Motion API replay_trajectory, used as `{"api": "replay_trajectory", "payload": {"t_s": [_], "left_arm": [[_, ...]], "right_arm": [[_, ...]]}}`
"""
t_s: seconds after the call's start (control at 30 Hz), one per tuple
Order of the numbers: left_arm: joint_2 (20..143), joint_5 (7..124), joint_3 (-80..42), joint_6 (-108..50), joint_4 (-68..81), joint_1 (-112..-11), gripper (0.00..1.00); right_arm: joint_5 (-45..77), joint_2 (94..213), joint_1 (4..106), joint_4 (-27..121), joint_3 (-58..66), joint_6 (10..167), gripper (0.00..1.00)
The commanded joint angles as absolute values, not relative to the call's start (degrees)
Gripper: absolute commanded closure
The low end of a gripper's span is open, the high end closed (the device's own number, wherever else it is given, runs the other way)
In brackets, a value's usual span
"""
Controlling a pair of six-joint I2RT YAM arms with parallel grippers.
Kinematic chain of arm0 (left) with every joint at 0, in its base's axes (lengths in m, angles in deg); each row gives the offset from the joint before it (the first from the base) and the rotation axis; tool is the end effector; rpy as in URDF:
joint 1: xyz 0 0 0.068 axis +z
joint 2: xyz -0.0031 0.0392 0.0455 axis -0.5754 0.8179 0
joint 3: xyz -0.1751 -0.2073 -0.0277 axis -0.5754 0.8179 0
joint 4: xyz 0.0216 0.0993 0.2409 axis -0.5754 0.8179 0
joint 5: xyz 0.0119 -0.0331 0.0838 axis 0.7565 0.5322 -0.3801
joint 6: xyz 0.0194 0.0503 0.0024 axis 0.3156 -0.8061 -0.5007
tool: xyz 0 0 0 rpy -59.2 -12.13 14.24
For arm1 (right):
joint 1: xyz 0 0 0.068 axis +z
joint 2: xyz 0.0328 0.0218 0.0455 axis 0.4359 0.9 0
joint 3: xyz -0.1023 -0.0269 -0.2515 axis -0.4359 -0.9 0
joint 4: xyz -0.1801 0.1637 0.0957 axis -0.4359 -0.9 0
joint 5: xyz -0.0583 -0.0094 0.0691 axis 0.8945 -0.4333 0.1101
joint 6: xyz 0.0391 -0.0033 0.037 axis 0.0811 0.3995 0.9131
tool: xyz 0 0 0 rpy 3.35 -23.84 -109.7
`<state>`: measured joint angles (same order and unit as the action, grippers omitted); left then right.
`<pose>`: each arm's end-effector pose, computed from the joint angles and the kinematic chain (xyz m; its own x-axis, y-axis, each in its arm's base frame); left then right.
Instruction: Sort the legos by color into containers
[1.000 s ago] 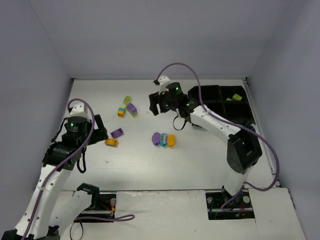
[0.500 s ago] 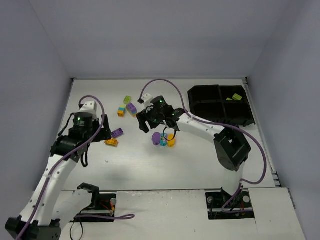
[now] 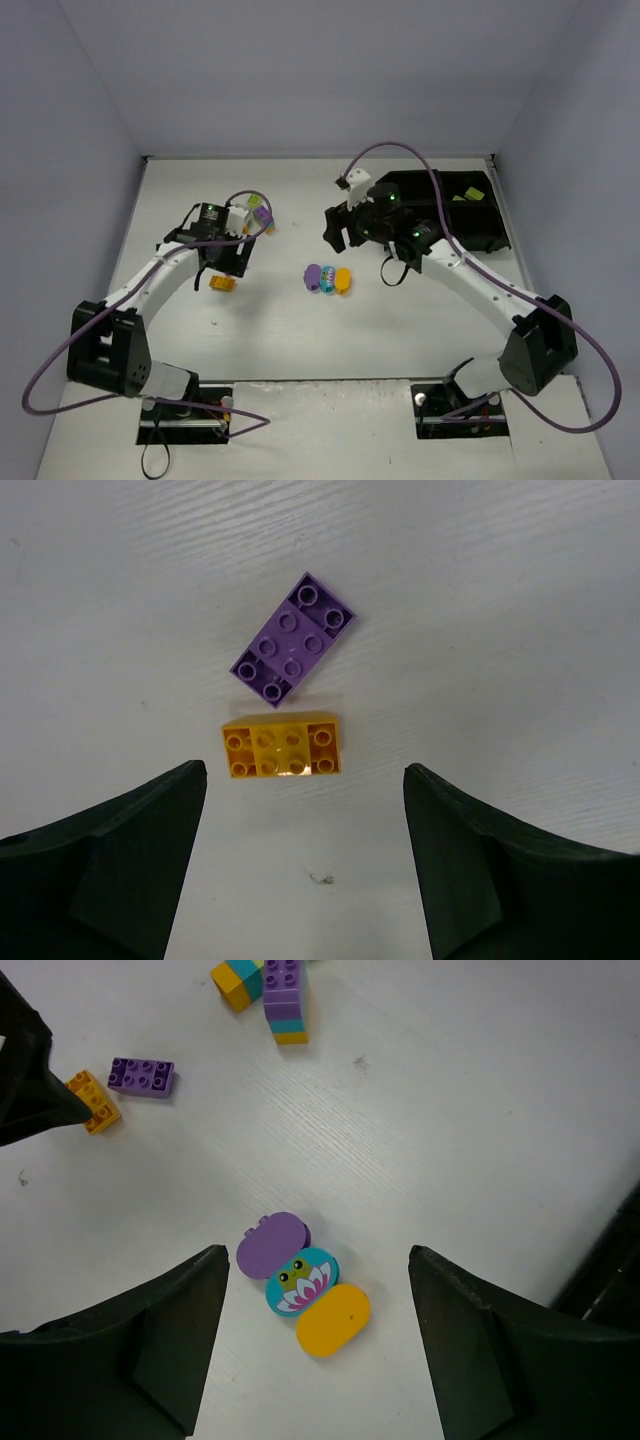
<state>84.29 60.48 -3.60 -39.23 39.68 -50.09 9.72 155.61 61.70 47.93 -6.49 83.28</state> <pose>0.2724 -0.0749 0.2499 -0.7729 0.1910 -0.6052 0.2793 0.9587 -0.0542 0.2741 0.2085 0.3231 -0.2670 -0.1630 -0.9498 -0.7436 0.6618 0.0955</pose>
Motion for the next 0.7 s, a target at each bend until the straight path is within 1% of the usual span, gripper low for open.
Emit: {"api": "replay_trajectory", "payload": {"t_s": [0.0,0.13,0.2,0.3,0.43,0.57,0.6,0.67], "left_arm": [[87.23,63.12,-6.63,-47.55,33.03,-49.89,0.27],[93.12,64.52,-9.17,-51.07,31.96,-47.87,0.27],[96.63,67.33,-10.49,-51.95,32.32,-47.08,0.28],[101.20,68.22,-12.78,-53.45,33.81,-46.82,0.34],[105.08,67.77,-14.37,-53.54,33.99,-46.64,0.37],[107.45,68.65,-14.45,-54.41,34.78,-46.64,0.50],[107.54,69.26,-14.11,-54.77,35.04,-46.64,0.58],[107.37,70.67,-14.19,-55.03,34.96,-46.73,0.68]], "right_arm": [[9.11,150.24,59.77,48.16,-8.30,83.61,0.31],[9.46,146.11,59.24,47.89,-11.46,84.14,0.31],[9.81,145.14,59.15,47.89,-12.43,84.66,0.31],[9.90,144.70,58.98,47.89,-13.67,85.45,0.31],[9.73,144.78,58.98,47.89,-14.28,85.63,0.31],[9.46,145.93,58.98,47.89,-13.76,85.81,0.31],[9.38,146.02,58.98,47.89,-13.41,85.81,0.31],[9.46,146.28,58.98,47.89,-13.05,86.07,0.31]]}}
